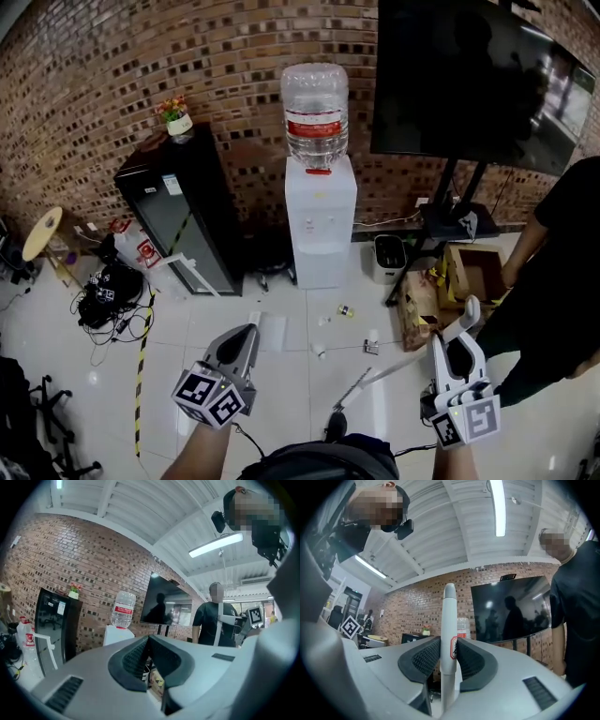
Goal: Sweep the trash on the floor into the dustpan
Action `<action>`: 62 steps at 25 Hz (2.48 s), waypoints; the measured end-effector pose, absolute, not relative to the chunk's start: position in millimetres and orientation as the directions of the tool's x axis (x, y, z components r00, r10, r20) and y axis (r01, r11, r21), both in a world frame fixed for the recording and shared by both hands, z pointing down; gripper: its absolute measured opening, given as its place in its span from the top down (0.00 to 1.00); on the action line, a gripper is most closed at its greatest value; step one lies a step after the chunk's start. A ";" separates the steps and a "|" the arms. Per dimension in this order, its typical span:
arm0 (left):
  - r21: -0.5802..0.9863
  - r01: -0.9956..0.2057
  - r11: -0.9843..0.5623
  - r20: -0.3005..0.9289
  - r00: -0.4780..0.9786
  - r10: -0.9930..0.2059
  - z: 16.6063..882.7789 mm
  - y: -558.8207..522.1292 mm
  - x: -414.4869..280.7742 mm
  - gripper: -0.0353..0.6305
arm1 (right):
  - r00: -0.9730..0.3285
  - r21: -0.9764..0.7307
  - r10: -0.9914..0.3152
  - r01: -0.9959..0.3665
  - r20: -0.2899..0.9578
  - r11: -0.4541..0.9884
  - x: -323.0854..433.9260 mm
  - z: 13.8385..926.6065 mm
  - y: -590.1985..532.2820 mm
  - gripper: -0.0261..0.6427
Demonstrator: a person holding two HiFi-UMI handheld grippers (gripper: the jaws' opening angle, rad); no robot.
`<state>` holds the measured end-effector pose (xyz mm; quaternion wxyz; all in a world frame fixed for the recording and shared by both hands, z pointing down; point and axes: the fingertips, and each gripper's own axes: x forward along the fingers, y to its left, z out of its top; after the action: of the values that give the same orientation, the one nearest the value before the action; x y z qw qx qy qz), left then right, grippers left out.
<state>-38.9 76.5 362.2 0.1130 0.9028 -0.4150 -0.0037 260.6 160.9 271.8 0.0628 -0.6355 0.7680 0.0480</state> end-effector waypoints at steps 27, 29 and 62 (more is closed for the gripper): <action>0.202 -0.637 -0.744 0.094 0.769 -0.633 376.6 -172.0 -79.9 0.94 | 0.108 0.039 -0.989 -0.993 -0.097 -0.112 260.5 314.1 -34.6 0.78; 0.207 -0.613 -0.762 0.087 0.788 -0.610 381.8 -189.9 -87.9 0.94 | 0.134 0.020 -0.985 -0.990 -0.108 -0.137 249.8 315.3 -49.1 0.78; 0.199 -0.813 -0.547 0.250 0.582 -0.774 547.0 -181.3 -12.2 0.93 | -0.262 -0.024 -0.957 -0.965 0.121 0.262 293.7 568.4 -134.7 0.78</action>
<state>-12.2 -181.3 547.0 0.1478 0.8770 -0.4523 0.0662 293.7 -134.7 568.4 -0.0409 -0.6059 0.7932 -0.0461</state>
